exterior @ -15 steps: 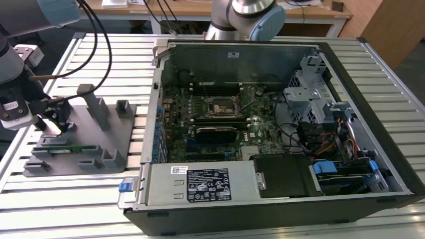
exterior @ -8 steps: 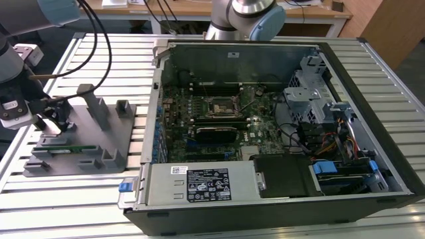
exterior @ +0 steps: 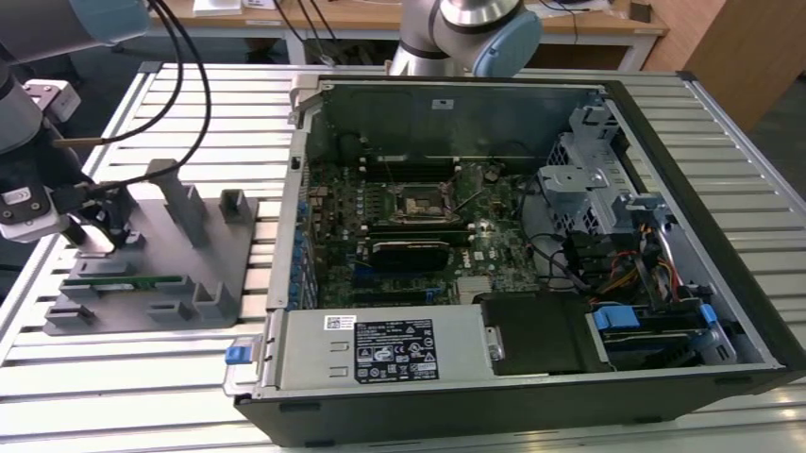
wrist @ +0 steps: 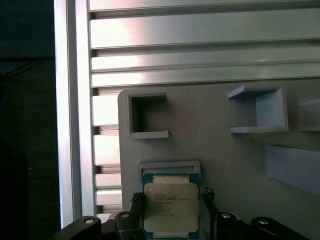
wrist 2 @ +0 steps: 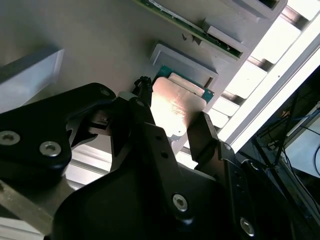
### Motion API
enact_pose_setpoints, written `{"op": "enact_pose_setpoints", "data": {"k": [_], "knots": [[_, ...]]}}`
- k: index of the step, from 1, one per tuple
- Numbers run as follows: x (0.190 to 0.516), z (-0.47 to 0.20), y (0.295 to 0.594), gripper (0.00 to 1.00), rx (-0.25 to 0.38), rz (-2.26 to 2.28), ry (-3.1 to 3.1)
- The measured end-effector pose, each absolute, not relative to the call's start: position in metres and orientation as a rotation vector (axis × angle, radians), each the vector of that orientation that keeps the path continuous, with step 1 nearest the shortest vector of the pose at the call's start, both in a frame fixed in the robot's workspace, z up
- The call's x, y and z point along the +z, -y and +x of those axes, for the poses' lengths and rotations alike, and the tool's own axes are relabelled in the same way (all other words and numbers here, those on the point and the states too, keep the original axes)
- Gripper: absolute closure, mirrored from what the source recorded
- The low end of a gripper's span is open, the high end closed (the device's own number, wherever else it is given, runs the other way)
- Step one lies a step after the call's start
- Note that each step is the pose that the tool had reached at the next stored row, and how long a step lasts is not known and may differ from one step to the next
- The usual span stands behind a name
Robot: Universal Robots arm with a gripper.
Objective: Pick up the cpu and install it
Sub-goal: 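Pick up the cpu and move it towards the insertion slot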
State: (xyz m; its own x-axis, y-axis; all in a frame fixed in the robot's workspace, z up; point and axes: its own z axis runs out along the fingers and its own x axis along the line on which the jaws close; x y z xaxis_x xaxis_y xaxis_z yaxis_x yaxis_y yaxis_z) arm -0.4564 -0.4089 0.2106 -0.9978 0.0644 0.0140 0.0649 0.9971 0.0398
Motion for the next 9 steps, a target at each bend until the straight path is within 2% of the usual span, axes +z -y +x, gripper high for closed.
{"op": "enact_pose_setpoints", "data": {"k": [9], "knots": [[0.2186,-0.4564,0.4085,0.47,-0.063,-0.101,3.127]]}}
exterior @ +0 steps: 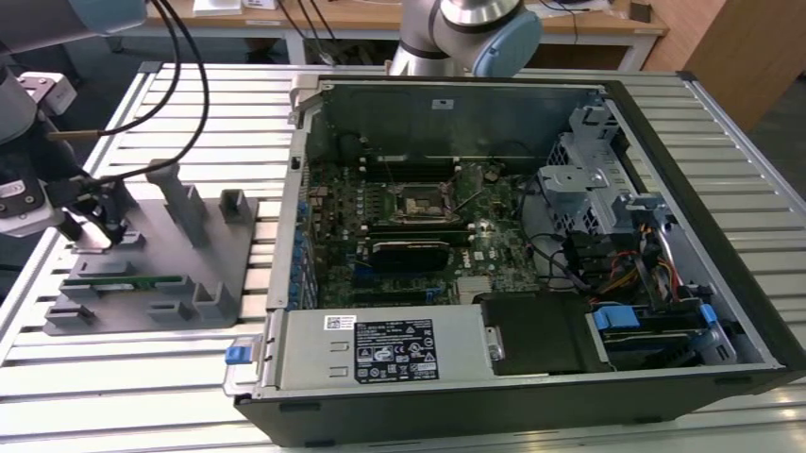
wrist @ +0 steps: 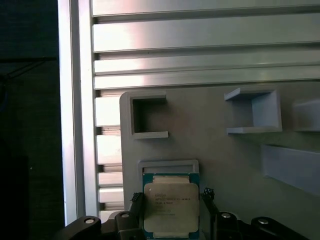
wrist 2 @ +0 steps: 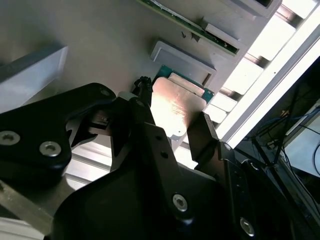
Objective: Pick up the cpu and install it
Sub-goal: 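Pick up the cpu and move it towards the insertion slot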
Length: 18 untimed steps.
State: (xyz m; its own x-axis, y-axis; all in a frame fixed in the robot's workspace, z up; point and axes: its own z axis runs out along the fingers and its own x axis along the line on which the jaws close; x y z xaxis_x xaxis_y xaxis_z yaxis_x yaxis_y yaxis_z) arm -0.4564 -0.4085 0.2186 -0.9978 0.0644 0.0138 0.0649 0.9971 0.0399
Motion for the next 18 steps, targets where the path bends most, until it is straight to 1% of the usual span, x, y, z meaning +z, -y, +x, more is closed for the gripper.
{"op": "enact_pose_setpoints", "data": {"k": [18], "knots": [[0.2235,-0.4565,0.4073,0.47,-0.063,-0.101,3.127]]}}
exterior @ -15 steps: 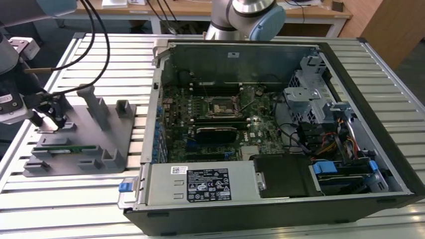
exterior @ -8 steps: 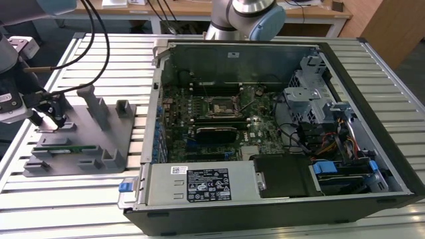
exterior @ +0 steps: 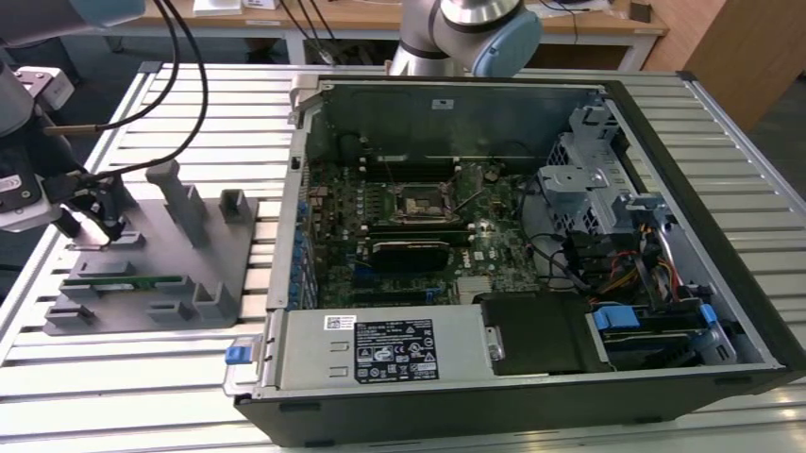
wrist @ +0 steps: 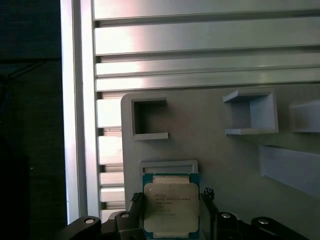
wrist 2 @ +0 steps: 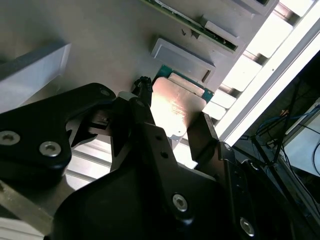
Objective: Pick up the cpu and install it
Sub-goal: 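Pick up the cpu and move it towards the insertion slot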
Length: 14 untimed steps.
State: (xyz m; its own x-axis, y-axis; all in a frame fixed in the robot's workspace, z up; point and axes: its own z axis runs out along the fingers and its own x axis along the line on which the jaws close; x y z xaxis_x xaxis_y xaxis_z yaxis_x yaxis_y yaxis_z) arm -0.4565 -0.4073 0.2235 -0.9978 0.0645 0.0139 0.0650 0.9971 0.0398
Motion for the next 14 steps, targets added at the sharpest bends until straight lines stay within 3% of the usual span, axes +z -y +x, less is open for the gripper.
{"op": "enact_pose_setpoints", "data": {"k": [14], "knots": [[0.2267,-0.4565,0.4061,0.47,-0.063,-0.101,3.127]]}}
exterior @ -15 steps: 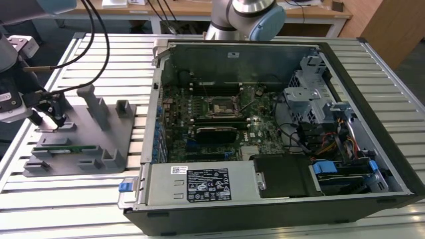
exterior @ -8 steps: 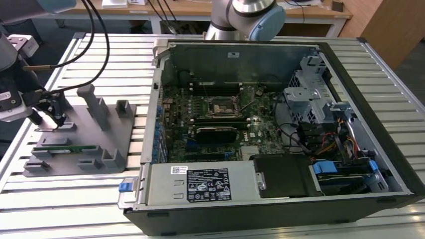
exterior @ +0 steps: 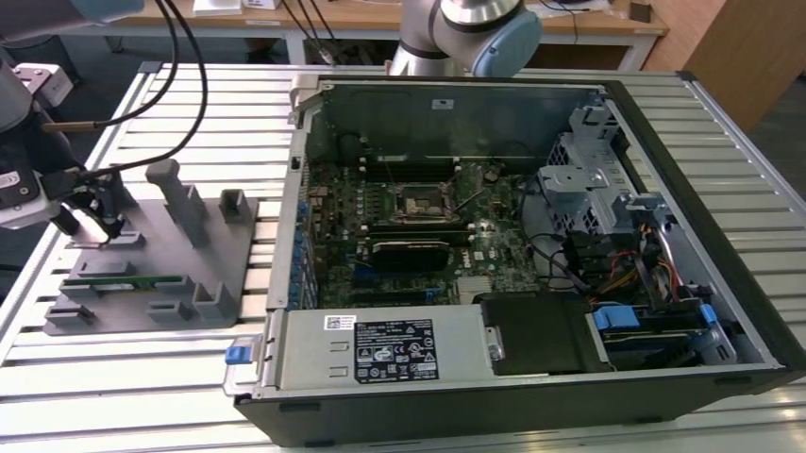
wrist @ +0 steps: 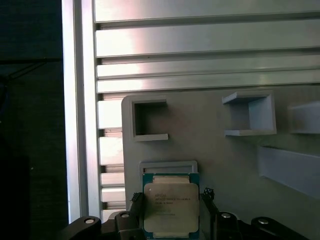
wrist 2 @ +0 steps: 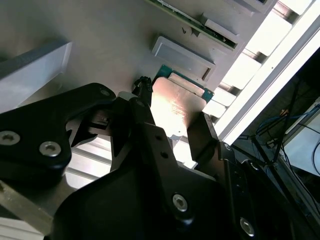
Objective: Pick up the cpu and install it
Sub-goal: 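Pick up the cpu and move it towards the insertion slot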
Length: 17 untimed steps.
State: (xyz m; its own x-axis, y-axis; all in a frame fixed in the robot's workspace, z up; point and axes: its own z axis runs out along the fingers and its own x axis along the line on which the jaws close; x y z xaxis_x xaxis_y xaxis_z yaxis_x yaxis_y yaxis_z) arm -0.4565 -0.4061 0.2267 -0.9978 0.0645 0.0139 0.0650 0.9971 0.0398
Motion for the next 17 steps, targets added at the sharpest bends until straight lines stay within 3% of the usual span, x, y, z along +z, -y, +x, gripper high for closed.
{"op": "enact_pose_setpoints", "data": {"k": [17], "knots": [[0.2327,-0.4565,0.404,0.47,-0.062,-0.101,3.127]]}}
